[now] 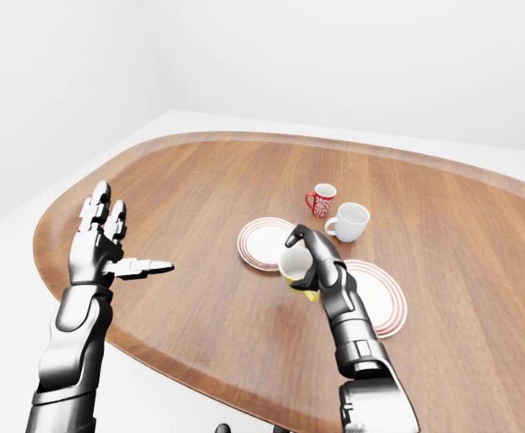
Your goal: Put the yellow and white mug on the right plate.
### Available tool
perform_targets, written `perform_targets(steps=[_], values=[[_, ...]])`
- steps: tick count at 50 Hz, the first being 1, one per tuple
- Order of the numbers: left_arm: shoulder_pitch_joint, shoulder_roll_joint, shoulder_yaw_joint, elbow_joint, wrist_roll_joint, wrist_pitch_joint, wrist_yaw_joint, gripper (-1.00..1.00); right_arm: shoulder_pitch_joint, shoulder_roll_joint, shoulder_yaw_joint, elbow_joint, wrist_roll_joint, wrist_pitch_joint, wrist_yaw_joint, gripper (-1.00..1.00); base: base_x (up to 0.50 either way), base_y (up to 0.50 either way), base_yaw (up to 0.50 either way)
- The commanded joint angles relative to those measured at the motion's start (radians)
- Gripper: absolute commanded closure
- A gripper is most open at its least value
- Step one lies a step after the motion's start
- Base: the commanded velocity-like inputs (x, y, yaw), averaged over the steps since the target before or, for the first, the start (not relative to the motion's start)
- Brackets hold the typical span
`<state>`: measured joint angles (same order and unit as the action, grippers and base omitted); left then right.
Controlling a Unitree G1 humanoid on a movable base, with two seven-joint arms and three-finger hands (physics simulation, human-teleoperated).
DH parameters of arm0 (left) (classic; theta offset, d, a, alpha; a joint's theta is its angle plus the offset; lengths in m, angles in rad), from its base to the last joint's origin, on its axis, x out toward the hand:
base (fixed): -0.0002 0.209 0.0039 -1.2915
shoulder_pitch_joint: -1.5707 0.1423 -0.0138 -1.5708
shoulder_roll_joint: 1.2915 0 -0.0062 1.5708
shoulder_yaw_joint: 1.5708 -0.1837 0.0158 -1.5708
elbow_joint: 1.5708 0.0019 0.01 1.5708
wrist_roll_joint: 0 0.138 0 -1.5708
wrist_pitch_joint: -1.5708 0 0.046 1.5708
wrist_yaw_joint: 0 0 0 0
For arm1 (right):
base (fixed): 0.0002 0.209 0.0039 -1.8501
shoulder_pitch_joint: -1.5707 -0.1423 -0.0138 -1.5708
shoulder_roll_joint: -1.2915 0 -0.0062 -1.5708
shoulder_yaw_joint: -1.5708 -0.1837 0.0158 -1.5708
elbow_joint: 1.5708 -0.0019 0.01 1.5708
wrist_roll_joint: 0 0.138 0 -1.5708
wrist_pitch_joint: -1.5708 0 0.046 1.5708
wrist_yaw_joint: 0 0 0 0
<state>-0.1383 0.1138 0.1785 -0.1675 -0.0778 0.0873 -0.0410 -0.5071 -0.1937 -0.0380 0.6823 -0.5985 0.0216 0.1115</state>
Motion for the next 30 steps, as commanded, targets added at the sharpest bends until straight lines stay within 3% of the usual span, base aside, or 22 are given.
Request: perform_targets(steps=[1, 13, 30], values=[[0.000, 0.001, 0.001, -0.003, -0.001, 0.000, 0.000, -1.00, -0.061, -0.055, -0.030, 0.116, 0.081, -0.037, -0.052, 1.00, 0.00, 0.00, 0.00], [0.000, 0.001, 0.001, 0.001, 0.000, 0.000, 0.000, -1.00, -0.116, -0.103, -0.038, 0.293, 0.123, -0.109, -0.111, 1.00, 0.00, 0.00, 0.00], [0.004, -0.002, -0.002, 0.007, 0.006, 0.000, -0.002, -1.00, -0.147, -0.185, -0.059, 0.454, 0.169, -0.109, -0.150, 1.00, 0.00, 0.00, 0.00]])
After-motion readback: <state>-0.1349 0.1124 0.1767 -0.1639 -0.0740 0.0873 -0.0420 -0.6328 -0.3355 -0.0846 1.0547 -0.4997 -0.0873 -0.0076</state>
